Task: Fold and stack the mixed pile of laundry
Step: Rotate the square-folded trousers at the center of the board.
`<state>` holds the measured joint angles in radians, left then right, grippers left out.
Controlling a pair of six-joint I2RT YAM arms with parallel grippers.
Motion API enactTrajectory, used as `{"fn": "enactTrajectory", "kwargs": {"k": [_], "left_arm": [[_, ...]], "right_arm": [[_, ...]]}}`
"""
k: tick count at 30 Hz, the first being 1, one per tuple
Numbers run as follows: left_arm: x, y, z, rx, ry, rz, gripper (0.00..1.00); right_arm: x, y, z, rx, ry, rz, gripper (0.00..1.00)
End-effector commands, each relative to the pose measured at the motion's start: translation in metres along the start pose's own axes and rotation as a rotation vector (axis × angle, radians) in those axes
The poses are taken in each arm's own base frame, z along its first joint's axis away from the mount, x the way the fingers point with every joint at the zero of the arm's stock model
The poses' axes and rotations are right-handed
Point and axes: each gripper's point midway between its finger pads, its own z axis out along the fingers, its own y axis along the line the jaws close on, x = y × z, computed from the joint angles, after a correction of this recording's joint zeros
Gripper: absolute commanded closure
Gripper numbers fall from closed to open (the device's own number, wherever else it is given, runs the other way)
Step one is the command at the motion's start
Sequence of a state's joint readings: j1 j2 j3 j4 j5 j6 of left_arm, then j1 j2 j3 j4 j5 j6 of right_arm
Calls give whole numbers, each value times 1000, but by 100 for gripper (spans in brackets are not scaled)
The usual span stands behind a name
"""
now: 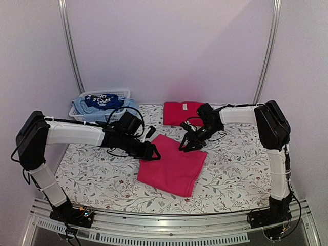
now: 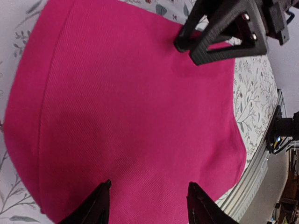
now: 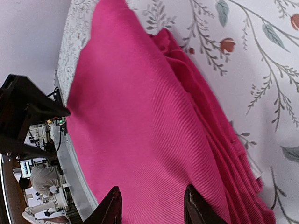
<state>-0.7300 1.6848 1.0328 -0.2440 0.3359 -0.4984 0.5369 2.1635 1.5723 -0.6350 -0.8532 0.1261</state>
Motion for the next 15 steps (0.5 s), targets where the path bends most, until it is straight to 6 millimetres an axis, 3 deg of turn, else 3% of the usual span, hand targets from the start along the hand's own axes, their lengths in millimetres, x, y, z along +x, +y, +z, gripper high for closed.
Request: {"fn": "enactTrajectory", "kwargs": {"k": [1,5,7,10,11,14,15], "left_arm": [[53,20,33,-63,141,-26,47],[102,19,55,-136,298,103,49],[104,9,55,-105,307,123,48],[73,-4,39,-59,219,145,43],[56,-7,30,-54,178,142,41],[-11,-9,1,-54,16,125,33],[-32,-5,-8,-64,-33,114,31]], "right_arm": [[-9,-53,10,202,29,3,56],[-47,-48,4,234,-19,-9,58],[-51,-37,-5,229,-17,-19,58],[-38,-24,-28,251,-33,-33,51],[-34,-15,-44,261,-63,-41,48],[-4,-19,-74,282,-89,32,43],[14,-31,-77,282,-75,81,41]]}}
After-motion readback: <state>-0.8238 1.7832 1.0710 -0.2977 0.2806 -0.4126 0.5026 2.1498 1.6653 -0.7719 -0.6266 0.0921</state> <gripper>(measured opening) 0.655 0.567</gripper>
